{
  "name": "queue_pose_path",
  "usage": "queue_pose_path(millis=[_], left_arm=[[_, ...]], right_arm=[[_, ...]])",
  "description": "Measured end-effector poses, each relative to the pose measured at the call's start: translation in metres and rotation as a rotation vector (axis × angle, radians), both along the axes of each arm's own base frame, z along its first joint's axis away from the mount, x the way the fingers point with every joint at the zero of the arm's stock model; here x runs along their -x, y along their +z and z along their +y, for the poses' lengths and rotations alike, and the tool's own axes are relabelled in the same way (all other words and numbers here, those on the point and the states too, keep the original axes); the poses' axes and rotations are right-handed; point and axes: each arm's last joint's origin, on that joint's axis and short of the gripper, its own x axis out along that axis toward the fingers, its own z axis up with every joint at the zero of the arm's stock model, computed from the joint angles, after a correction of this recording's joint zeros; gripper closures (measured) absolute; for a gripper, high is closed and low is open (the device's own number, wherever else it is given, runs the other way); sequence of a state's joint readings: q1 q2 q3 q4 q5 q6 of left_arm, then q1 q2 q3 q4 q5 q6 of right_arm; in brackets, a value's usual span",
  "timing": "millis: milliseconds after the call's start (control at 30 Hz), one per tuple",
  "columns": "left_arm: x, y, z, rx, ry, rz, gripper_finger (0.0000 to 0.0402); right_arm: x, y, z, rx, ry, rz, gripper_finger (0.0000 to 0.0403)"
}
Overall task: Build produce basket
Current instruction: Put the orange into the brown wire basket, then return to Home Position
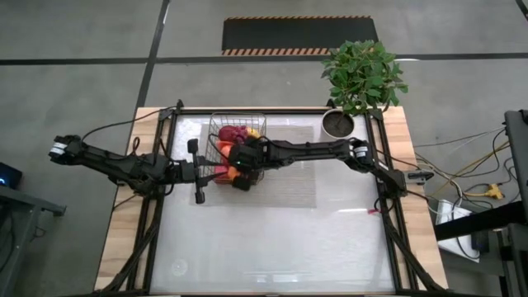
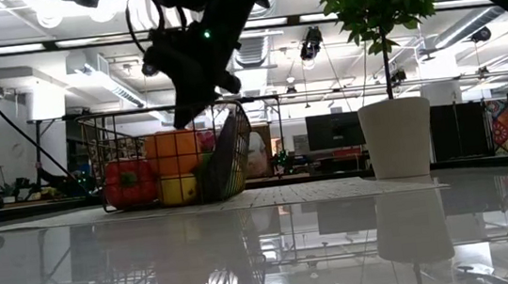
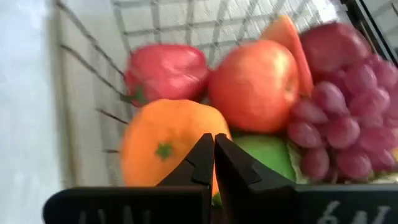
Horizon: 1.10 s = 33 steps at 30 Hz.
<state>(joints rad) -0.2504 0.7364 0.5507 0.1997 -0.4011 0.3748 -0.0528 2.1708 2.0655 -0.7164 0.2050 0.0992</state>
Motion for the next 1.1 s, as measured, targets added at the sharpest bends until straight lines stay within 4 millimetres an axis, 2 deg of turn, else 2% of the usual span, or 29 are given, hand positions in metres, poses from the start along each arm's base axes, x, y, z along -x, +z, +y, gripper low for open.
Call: queue_pose_path(millis=[367, 533, 633, 833, 967, 1100], left_arm=[[0.000, 0.000, 0.000, 0.000, 0.000, 0.000, 0.0324], [0.000, 0.000, 0.000, 0.000, 0.000, 0.000, 0.0324], [0.001, -0.001, 0.000, -0.001, 0.000, 0.011, 0.0324], [0.014, -0.003, 0.003, 0.002, -0.004, 0.061, 0.0324], [0.025, -0.006, 0.005, 0.027, -0.013, 0.108, 0.0324], [0.033, -0.017, 0.006, 0.047, -0.039, 0.149, 0.0324]], right_arm=[[0.000, 0.003, 0.000, 0.012, 0.008, -0.002, 0.0394], [0.004, 0.021, 0.001, 0.026, 0.015, -0.019, 0.0394], [0.012, 0.035, 0.009, 0.103, 0.018, -0.004, 0.0394], [0.039, 0.055, 0.050, 0.163, 0.108, 0.012, 0.0394], [0.067, 0.055, 0.073, 0.168, 0.170, -0.014, 0.0394], [0.104, 0.050, 0.088, 0.165, 0.212, -0.114, 0.0394]])
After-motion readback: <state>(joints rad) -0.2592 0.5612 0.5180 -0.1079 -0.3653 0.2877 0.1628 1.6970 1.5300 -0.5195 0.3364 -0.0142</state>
